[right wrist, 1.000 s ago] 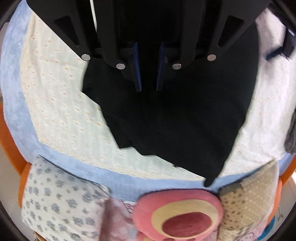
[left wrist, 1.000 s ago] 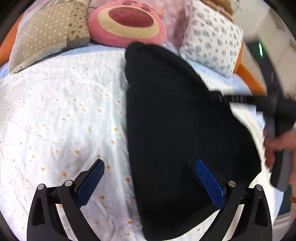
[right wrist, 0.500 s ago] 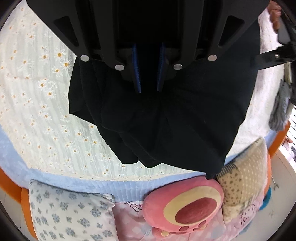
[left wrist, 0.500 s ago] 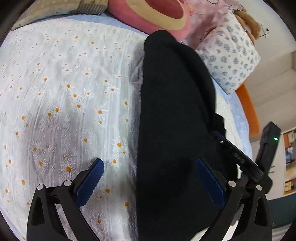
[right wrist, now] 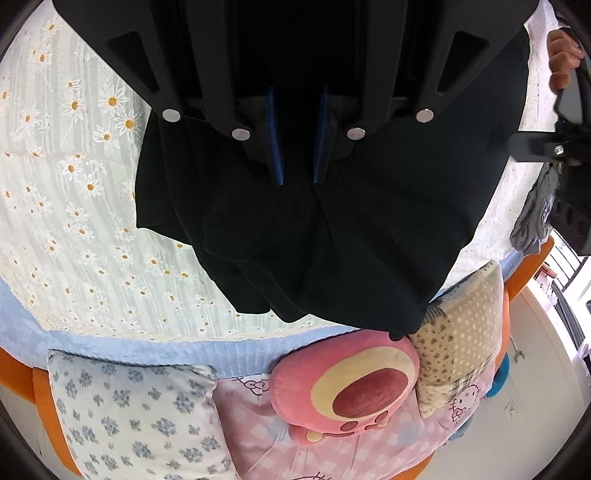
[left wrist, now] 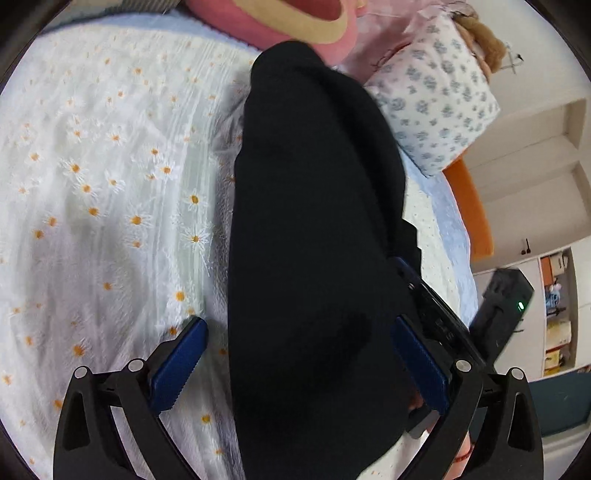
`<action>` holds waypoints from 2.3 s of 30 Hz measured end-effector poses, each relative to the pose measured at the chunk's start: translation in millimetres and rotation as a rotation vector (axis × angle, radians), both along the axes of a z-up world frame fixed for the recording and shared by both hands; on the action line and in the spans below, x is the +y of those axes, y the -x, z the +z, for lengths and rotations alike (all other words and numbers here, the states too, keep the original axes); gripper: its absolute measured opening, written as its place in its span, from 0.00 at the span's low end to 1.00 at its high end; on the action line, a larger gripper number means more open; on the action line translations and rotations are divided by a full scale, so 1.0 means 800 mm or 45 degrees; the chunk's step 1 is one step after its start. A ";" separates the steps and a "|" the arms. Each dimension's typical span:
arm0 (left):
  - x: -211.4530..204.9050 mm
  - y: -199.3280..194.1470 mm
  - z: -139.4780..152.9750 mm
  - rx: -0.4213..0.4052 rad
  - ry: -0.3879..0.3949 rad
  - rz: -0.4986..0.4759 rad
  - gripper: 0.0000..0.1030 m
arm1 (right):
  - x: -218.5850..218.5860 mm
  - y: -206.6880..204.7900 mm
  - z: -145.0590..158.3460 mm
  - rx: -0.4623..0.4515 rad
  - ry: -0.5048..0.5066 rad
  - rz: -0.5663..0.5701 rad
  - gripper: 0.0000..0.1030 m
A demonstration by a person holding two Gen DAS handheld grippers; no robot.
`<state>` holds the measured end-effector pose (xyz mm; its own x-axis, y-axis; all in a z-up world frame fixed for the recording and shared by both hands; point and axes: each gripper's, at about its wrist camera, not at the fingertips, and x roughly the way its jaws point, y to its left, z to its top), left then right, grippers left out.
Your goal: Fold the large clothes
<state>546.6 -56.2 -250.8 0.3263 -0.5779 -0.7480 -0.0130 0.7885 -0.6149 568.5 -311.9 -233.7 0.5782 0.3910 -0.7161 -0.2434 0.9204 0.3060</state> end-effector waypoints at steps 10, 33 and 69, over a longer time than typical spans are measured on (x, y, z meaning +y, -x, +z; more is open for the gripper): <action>-0.086 -0.007 0.027 -0.139 -0.282 -0.113 0.97 | -0.001 0.001 0.000 -0.009 -0.007 -0.003 0.15; -0.108 0.002 -0.003 -0.310 -0.418 -0.059 0.98 | -0.084 0.021 0.047 0.484 -0.297 -0.067 0.93; -0.096 0.004 0.042 -0.230 -0.537 -0.086 0.33 | 0.017 0.028 0.048 0.433 -0.025 -0.187 0.39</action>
<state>543.3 -133.0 -217.5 0.4450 -0.2596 -0.8571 0.1245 0.9657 -0.2279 546.4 -298.3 -195.6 0.3592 0.3375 -0.8701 0.0094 0.9310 0.3650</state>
